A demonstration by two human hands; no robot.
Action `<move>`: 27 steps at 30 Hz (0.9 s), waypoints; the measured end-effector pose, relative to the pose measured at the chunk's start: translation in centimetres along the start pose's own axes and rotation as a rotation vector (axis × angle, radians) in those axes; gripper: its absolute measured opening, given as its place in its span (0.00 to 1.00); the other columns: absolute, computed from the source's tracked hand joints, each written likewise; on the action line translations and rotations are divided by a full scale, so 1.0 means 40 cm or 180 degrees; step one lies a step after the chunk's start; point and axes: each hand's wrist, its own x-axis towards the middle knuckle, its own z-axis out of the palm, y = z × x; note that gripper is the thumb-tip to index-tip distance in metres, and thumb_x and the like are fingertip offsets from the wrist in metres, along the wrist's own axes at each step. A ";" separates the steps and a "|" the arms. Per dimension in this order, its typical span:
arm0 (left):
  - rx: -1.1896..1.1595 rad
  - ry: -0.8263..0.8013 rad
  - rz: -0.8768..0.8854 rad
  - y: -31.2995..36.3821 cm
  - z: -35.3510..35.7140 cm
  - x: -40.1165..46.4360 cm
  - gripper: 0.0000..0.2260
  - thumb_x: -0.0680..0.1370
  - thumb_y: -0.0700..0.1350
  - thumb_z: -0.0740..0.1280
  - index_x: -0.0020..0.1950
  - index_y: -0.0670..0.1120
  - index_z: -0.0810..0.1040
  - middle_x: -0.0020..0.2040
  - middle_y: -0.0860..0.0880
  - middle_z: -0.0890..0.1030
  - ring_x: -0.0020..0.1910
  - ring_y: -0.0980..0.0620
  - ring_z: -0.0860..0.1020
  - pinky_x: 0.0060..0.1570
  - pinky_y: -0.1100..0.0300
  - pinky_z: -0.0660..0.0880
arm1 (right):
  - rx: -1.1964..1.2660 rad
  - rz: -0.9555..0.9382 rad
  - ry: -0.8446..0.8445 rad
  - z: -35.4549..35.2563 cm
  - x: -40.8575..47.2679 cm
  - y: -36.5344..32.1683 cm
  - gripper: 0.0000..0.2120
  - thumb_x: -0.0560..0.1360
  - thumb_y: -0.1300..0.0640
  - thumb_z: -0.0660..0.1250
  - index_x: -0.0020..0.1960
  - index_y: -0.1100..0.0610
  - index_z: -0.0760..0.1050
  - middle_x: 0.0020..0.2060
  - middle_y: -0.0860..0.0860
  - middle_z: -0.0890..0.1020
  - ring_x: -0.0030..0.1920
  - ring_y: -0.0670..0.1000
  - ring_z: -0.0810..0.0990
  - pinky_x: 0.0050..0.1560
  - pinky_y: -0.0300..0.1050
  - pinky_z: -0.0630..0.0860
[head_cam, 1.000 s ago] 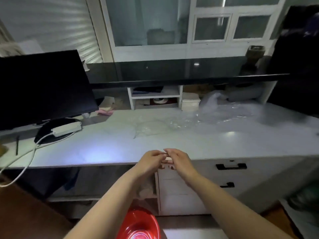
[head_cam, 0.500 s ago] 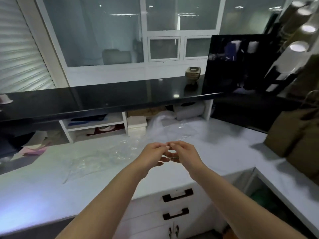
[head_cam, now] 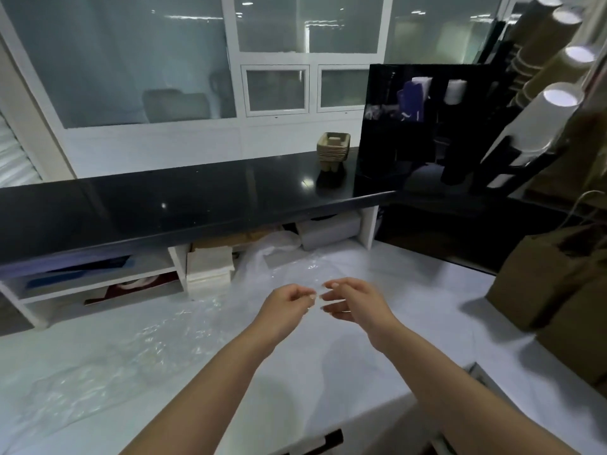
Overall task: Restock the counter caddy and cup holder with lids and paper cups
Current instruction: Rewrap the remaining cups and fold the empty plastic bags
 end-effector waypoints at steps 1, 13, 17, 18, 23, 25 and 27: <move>0.0106 0.0065 -0.0015 -0.018 -0.018 0.040 0.08 0.79 0.45 0.65 0.57 0.49 0.80 0.54 0.51 0.81 0.52 0.53 0.78 0.51 0.60 0.73 | -0.0021 0.0057 0.0032 0.006 0.029 0.002 0.09 0.79 0.59 0.62 0.51 0.58 0.81 0.46 0.58 0.84 0.45 0.58 0.85 0.54 0.50 0.79; 0.2041 -0.0135 -0.0470 -0.317 -0.251 0.331 0.33 0.74 0.45 0.71 0.76 0.51 0.62 0.74 0.46 0.65 0.71 0.46 0.65 0.67 0.57 0.67 | -0.0494 0.0775 -0.0350 0.181 0.283 0.124 0.08 0.79 0.58 0.62 0.52 0.58 0.80 0.46 0.56 0.83 0.39 0.53 0.83 0.45 0.43 0.78; 0.2195 -0.0264 -0.0478 -0.374 -0.258 0.359 0.31 0.75 0.47 0.69 0.76 0.53 0.63 0.72 0.47 0.68 0.69 0.47 0.69 0.67 0.58 0.67 | -0.0498 0.0909 -0.0439 0.212 0.331 0.143 0.07 0.79 0.59 0.62 0.52 0.57 0.79 0.45 0.55 0.83 0.38 0.53 0.82 0.45 0.43 0.77; 0.2136 -0.0290 -0.0516 -0.384 -0.258 0.366 0.32 0.74 0.46 0.70 0.76 0.53 0.63 0.71 0.46 0.70 0.67 0.47 0.71 0.65 0.58 0.69 | -0.0489 0.0928 -0.0438 0.215 0.348 0.144 0.07 0.79 0.59 0.63 0.53 0.57 0.79 0.44 0.54 0.82 0.38 0.53 0.82 0.45 0.43 0.77; 0.2067 -0.0234 -0.0334 -0.411 -0.233 0.367 0.23 0.71 0.40 0.70 0.65 0.54 0.77 0.59 0.47 0.78 0.59 0.47 0.76 0.60 0.58 0.73 | -0.0338 0.1050 -0.0308 0.217 0.407 0.154 0.13 0.77 0.56 0.68 0.59 0.60 0.75 0.45 0.55 0.80 0.41 0.53 0.79 0.41 0.42 0.75; 0.1742 -0.0360 -0.0180 -0.394 -0.216 0.353 0.19 0.71 0.35 0.67 0.57 0.52 0.82 0.56 0.50 0.79 0.56 0.53 0.78 0.58 0.62 0.73 | -0.0448 0.1092 -0.0223 0.210 0.432 0.162 0.21 0.74 0.49 0.71 0.61 0.58 0.74 0.51 0.54 0.79 0.45 0.51 0.78 0.44 0.42 0.74; 0.1617 -0.0654 -0.0017 -0.359 -0.207 0.338 0.18 0.72 0.31 0.66 0.49 0.53 0.86 0.51 0.49 0.80 0.48 0.65 0.76 0.53 0.67 0.72 | -0.0482 0.1231 -0.0315 0.203 0.450 0.169 0.32 0.68 0.39 0.73 0.63 0.56 0.71 0.56 0.52 0.78 0.52 0.51 0.79 0.49 0.44 0.76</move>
